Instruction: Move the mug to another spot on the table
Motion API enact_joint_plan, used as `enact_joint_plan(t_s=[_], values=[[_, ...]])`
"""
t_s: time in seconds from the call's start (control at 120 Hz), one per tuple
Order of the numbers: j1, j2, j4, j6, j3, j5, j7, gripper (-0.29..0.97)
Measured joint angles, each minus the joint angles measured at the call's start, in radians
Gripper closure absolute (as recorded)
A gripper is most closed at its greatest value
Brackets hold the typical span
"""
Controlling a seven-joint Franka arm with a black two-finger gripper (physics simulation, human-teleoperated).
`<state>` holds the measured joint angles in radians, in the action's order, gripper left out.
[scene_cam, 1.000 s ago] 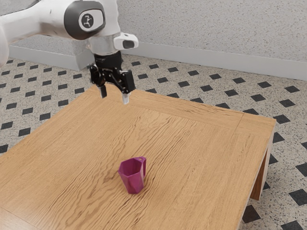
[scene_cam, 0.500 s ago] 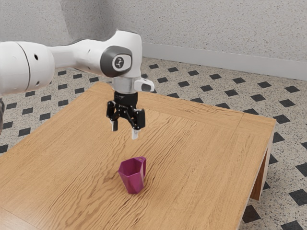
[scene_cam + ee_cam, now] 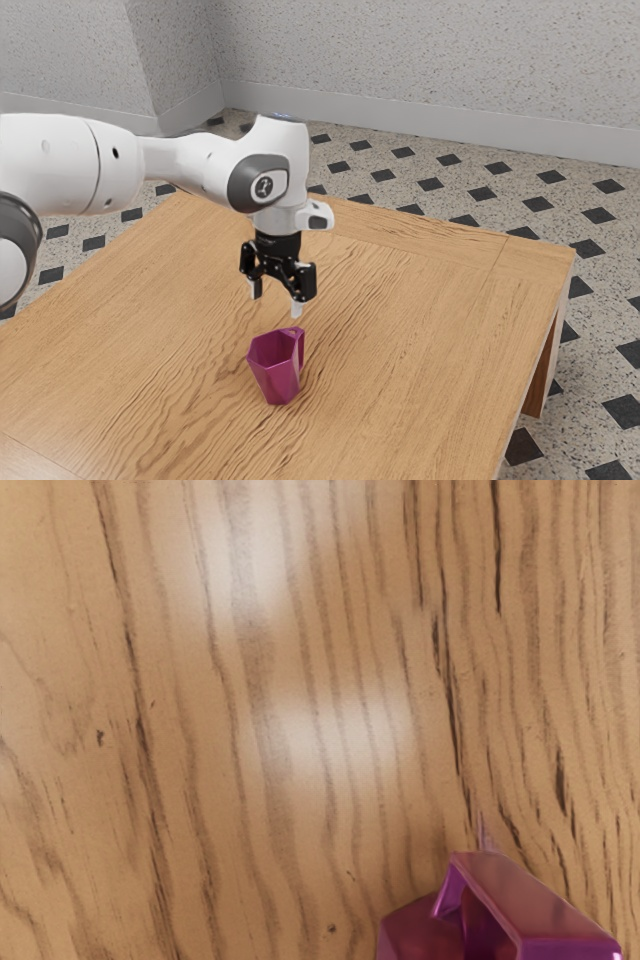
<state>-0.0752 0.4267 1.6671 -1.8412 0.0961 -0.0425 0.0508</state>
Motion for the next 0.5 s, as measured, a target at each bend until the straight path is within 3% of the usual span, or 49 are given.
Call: enact_joint_plan(t_s=[0.5], values=[[0.0,-0.054,0.125,-0.092,0.046,-0.063,0.16,0.0]])
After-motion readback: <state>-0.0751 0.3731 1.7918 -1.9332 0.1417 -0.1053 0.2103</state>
